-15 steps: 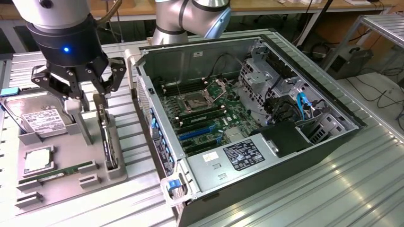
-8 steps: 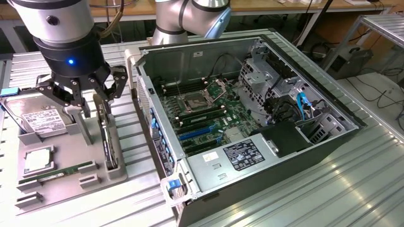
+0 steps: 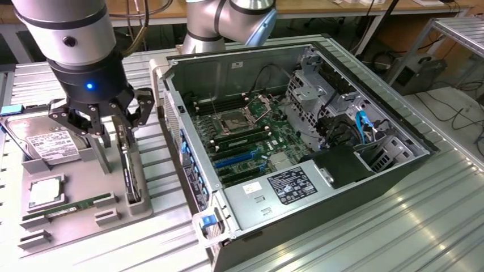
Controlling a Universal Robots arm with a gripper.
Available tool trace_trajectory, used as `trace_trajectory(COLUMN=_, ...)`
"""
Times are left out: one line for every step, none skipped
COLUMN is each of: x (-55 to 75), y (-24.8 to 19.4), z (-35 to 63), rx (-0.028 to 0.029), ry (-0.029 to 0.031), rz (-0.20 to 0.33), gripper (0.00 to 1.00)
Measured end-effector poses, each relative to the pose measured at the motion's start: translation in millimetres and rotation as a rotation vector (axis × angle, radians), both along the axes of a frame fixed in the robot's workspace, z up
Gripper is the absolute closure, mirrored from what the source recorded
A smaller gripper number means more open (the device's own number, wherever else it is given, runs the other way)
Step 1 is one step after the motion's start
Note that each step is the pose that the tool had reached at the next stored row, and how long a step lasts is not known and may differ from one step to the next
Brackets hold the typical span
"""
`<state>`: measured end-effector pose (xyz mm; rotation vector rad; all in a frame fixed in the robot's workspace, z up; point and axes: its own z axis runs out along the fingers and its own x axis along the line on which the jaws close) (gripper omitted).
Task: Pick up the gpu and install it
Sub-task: 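Pick up the gpu and move the gpu toward the slot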
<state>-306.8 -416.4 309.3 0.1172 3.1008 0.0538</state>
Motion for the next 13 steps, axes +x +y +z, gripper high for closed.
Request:
trace_trajectory(x=-0.2, y=-0.9, z=-3.2, rx=0.0, ry=-0.0001, rz=-0.001, gripper=0.56)
trace_trajectory(x=-0.5, y=-1.2, z=-4.8, rx=0.0001, ry=-0.0002, rz=-0.001, gripper=0.56)
trace_trajectory(x=-0.9, y=-1.5, z=-6.7, rx=0.0001, ry=-0.0003, rz=-0.001, gripper=0.56)
trace_trajectory(x=-1.3, y=-1.7, z=-8.3, rx=0.0, ry=-0.0001, rz=-0.001, gripper=0.56)
trace_trajectory(x=-1.6, y=-1.9, z=-10.2, rx=0.0, ry=-0.0001, rz=-0.001, gripper=0.56)
trace_trajectory(x=-2.0, y=-2.1, z=-12.1, rx=0.0, ry=-0.0002, rz=-0.001, gripper=0.56)
trace_trajectory(x=-2.4, y=-2.2, z=-13.9, rx=0.0, ry=-0.0001, rz=-0.001, gripper=0.56)
trace_trajectory(x=-2.7, y=-2.2, z=-15.7, rx=0.0, ry=-0.0002, rz=-0.001, gripper=0.56)
trace_trajectory(x=-3.1, y=-2.2, z=-17.5, rx=0.0001, ry=-0.0003, rz=-0.001, gripper=0.56)
trace_trajectory(x=-3.3, y=-2.2, z=-19.3, rx=0.0001, ry=-0.0002, rz=-0.001, gripper=0.56)
trace_trajectory(x=-3.6, y=-2.2, z=-22.3, rx=0.0, ry=-0.0002, rz=-0.001, gripper=0.56)
trace_trajectory(x=-3.7, y=-2.2, z=-26.4, rx=0.0, ry=-0.0002, rz=-0.001, gripper=0.56)
trace_trajectory(x=-3.8, y=-2.2, z=-29.0, rx=0.0001, ry=-0.0002, rz=-0.001, gripper=0.56)
